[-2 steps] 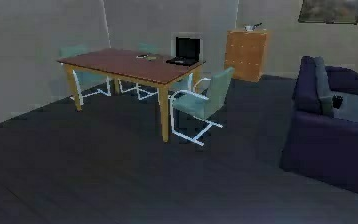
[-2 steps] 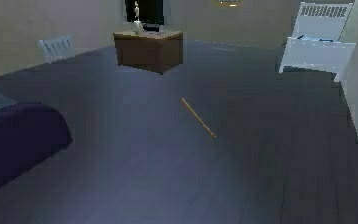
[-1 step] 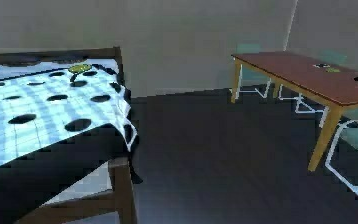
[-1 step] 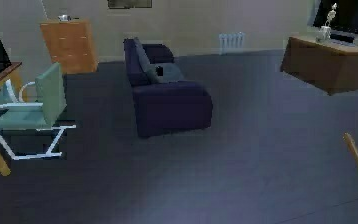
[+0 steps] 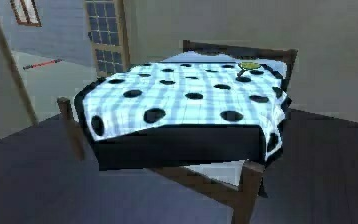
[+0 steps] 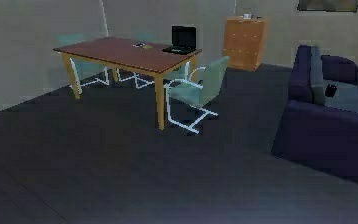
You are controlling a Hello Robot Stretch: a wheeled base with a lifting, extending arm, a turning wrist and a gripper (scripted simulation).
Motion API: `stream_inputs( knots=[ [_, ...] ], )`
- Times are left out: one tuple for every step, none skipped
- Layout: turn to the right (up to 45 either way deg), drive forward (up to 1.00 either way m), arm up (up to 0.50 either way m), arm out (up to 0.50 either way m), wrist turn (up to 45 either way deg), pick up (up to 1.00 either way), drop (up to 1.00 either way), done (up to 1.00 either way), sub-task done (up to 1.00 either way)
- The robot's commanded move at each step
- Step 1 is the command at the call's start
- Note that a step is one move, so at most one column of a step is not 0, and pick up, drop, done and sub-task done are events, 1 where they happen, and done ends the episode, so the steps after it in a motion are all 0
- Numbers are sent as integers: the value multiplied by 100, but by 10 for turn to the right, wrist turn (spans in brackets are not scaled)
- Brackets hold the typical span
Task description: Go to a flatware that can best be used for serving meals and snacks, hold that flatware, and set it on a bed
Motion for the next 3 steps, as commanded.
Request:
stream_inputs(
  knots=[
    [-450, 0, 0, 0, 0, 0, 0, 0, 0],
    [-90, 0, 0, 0, 0, 0, 0, 0, 0],
    [0, 100, 0, 0, 0, 0, 0, 0, 0]
  ],
)
